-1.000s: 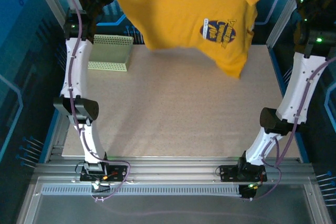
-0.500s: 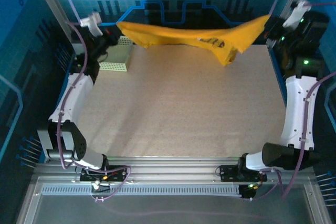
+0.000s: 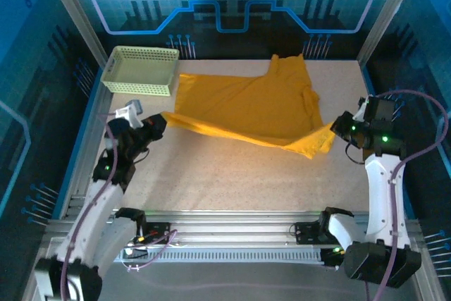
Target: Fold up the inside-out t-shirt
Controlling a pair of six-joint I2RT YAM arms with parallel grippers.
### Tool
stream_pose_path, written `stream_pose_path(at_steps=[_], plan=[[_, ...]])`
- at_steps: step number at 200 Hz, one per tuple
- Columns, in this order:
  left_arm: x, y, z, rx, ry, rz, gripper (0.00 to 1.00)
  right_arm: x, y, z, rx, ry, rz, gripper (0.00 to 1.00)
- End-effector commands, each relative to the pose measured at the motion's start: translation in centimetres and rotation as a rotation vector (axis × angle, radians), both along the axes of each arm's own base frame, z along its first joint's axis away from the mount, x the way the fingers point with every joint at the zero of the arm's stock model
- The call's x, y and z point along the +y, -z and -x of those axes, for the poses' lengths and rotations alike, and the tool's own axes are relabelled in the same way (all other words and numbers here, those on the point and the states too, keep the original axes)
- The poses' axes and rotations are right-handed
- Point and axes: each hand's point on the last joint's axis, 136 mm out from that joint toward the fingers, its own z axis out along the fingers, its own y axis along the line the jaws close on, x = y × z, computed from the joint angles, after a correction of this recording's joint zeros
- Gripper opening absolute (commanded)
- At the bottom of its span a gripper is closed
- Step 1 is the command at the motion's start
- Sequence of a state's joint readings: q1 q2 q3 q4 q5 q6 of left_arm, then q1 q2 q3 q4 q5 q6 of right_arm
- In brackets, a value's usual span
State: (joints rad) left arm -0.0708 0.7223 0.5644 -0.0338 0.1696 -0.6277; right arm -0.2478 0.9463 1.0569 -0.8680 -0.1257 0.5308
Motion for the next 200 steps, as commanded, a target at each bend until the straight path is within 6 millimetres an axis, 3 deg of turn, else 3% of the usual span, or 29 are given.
stream_pose_path(at_steps=[1, 52, 77, 81, 92, 128, 132, 148, 200], plan=[[2.1, 5.0, 2.9, 0.174, -0.116, -0.039, 0.00, -0.7, 1.5, 3.6, 0.073, 0.095, 0.003, 0.00], [2.5, 9.9, 5.6, 0.319, -0.180, 0.062, 0.00, -0.5, 4.9, 7.3, 0.154, 0.174, -0.022, 0.00], [2.8, 11.2, 6.2, 0.363, -0.211, 0.087, 0.00, -0.8, 5.0, 7.9, 0.159, 0.186, 0.003, 0.00], [2.8, 11.5, 6.2, 0.369, -0.214, 0.092, 0.00, -0.8, 5.9, 8.2, 0.183, 0.184, 0.000, 0.00], [2.7, 11.9, 6.1, 0.373, -0.212, 0.099, 0.00, -0.7, 6.2, 7.9, 0.180, 0.174, 0.000, 0.00], [2.4, 12.6, 4.2, 0.408, -0.196, 0.066, 0.00, -0.6, 5.9, 4.8, 0.157, 0.091, 0.007, 0.00], [2.4, 12.5, 3.8, 0.411, -0.198, 0.057, 0.00, -0.7, 4.8, 4.0, 0.131, 0.087, 0.016, 0.00], [2.6, 12.6, 2.4, 0.427, -0.202, 0.017, 0.00, -0.9, 4.5, 2.0, 0.134, 0.059, 0.036, 0.00], [2.9, 13.3, -2.2, 0.454, -0.225, -0.053, 0.00, 0.2, 5.5, -4.1, 0.211, -0.029, 0.142, 0.00]])
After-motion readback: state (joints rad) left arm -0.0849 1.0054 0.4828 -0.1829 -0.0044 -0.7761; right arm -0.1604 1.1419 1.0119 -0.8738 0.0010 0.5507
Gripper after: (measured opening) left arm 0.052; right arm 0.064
